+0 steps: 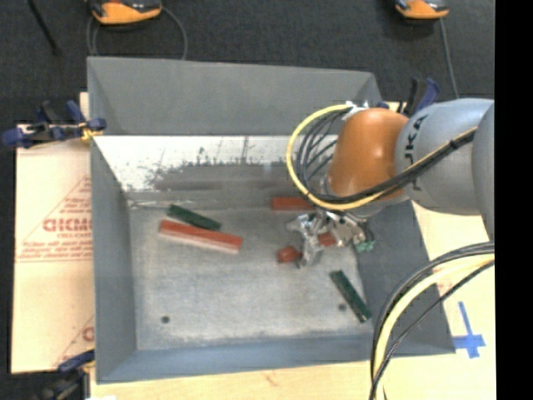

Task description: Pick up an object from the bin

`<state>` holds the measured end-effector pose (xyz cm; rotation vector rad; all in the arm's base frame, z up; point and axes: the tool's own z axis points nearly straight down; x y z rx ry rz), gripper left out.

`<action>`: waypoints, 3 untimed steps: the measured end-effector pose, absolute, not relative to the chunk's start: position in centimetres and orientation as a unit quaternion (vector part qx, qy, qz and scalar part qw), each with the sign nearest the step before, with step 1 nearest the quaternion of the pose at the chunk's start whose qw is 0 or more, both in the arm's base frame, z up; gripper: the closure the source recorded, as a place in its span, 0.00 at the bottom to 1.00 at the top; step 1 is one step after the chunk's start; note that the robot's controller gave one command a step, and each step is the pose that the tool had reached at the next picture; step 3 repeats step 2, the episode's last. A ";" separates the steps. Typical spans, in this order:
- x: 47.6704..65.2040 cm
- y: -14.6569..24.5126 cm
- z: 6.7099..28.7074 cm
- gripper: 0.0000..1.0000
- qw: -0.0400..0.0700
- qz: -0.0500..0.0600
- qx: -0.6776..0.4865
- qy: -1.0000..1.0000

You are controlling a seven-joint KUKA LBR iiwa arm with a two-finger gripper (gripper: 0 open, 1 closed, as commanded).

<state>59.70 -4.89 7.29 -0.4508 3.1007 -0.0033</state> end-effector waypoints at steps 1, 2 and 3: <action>58.4 0.2 7.3 1.00 0.004 -0.001 -0.180 0.984; 57.9 -3.0 21.5 1.00 0.006 -0.002 -0.180 0.984; 57.9 -3.0 21.5 1.00 0.006 -0.002 -0.180 0.984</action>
Offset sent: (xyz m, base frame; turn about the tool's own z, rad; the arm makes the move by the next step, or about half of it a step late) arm -0.0151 0.0509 -0.0029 -0.0685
